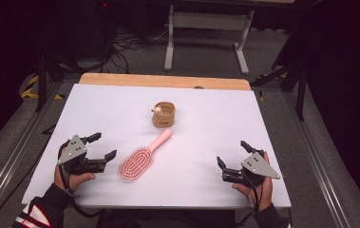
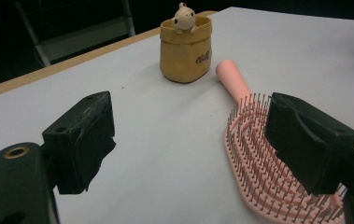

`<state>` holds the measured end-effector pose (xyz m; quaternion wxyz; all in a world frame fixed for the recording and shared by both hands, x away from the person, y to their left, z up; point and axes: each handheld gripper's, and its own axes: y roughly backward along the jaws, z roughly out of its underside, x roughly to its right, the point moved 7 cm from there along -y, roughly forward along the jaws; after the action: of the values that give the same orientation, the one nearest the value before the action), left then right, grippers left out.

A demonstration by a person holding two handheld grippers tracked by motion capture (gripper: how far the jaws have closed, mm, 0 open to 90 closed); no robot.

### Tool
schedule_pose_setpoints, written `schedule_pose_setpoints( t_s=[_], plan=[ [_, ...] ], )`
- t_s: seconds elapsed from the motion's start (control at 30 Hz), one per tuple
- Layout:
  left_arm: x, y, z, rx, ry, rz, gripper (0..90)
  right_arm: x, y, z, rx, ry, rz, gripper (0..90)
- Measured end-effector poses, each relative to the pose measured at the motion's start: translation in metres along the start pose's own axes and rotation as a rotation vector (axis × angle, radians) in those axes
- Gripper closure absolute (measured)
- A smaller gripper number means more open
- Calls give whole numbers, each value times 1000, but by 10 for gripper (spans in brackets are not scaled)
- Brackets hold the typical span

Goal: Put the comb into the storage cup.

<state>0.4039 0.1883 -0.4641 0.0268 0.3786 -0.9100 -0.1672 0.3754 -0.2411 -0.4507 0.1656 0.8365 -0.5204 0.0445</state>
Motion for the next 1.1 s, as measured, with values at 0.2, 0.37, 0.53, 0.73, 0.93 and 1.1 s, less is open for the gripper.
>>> schedule_pose_setpoints(
  t_s=[0.2, 0.37, 0.53, 0.73, 0.93, 1.1],
  plan=[
    [3, -6, 1, -32, -12, 7, 234, 0, -1, 2, -8, 4, 1, 63],
    [7, -9, -1, -35, -21, 29, 251, 0, -1, 3, -11, 5, 2, 63],
    [9, -12, -1, -41, -24, 43, 250, -1, -2, 4, -15, 9, -2, 63],
    [12, -19, -5, -56, -24, 64, 252, -1, -3, 5, -19, 16, 0, 63],
    [6, -31, -12, -63, 1, 75, 341, -2, -4, 6, -28, 20, -3, 68],
    [-1, -45, -19, -95, 23, 108, 513, -3, -4, 7, -34, 26, -4, 70]
  ],
)
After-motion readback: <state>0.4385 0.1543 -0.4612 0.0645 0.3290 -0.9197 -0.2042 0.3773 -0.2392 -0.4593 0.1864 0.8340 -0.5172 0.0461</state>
